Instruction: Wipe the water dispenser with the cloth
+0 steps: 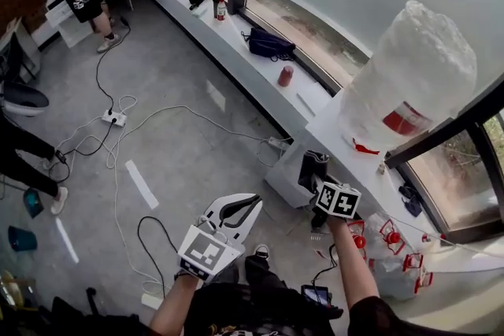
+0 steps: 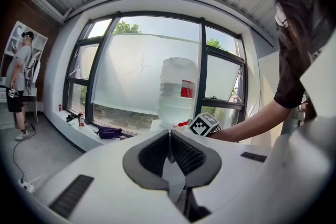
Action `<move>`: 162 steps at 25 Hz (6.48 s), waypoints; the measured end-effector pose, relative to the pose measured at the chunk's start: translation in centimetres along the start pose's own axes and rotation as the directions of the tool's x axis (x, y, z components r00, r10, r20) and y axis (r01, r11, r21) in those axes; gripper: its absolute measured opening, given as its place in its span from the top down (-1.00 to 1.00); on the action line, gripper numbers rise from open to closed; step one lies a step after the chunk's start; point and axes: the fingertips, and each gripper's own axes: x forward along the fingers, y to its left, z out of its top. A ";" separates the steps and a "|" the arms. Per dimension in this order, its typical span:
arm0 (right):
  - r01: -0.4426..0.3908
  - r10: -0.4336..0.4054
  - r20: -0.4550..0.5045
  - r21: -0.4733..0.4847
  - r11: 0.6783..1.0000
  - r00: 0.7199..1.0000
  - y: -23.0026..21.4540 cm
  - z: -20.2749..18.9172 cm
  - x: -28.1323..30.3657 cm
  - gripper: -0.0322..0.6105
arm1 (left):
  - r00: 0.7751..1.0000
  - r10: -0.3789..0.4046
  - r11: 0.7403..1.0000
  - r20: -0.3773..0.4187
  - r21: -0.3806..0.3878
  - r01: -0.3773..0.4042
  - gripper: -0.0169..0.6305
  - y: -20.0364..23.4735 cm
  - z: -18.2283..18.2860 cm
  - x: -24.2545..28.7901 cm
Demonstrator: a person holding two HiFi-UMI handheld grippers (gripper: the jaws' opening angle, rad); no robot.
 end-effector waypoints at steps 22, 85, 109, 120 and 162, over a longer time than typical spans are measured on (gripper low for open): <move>0.257 -0.256 -0.012 0.086 0.963 0.966 -7.7 -1.8 2.5 0.58 | 1.000 0.022 0.996 -0.022 -0.089 -0.023 0.89 1.4 -7.1 0.3; 0.444 -0.441 -0.054 0.040 0.895 0.896 -11.1 -15.3 20.6 0.58 | 0.993 -0.057 0.998 -0.104 -0.013 0.056 0.89 8.6 -24.1 5.9; 0.569 -0.566 -0.142 -0.026 0.822 0.812 -20.4 -22.8 9.1 0.58 | 0.965 -0.237 0.970 -0.108 0.031 0.242 0.89 3.3 -23.4 10.0; 0.259 -0.289 -0.187 -0.168 0.951 0.939 -8.8 -26.4 23.2 0.58 | 0.979 -0.162 0.986 -0.122 0.007 0.165 0.89 6.4 -28.3 9.9; 0.563 -0.566 -0.203 -0.077 0.823 0.799 -25.6 -36.7 21.7 0.58 | 0.985 -0.100 0.995 -0.141 -0.005 0.100 0.89 7.3 -38.1 13.8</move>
